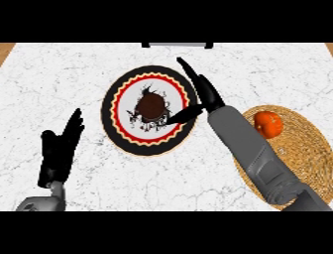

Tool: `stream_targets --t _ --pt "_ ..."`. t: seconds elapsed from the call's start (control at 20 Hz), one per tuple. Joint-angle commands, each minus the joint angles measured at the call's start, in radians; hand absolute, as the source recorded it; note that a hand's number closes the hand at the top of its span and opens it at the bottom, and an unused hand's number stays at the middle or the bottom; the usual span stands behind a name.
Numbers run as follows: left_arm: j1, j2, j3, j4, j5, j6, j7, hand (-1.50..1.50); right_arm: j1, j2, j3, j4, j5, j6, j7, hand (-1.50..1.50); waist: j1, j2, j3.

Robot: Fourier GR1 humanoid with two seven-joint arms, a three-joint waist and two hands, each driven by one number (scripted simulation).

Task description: Pick the cupcake from the placemat and place it in the plate

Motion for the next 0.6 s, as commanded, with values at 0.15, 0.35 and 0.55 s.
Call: stream_targets --t 0.15,0.35,0.55 --pt "0.022 0.017 0.006 -0.031 -0.002 -0.017 0.01 0.0 -0.026 -0.037 -0.044 0.058 0.037 0.008 -0.015 -1.5 0.0 0.0 0.0" --pt "0.018 -0.009 -0.006 -0.045 -0.014 0.007 0.035 0.0 0.034 -0.058 -0.074 0.063 0.039 -0.018 -0.076 -1.5 -0.004 -0.001 0.0" --pt "0.072 0.013 -0.002 -0.098 0.005 -0.026 0.026 0.0 0.027 -0.12 -0.106 0.085 0.033 0.038 -0.113 -1.5 0.004 0.001 0.0"
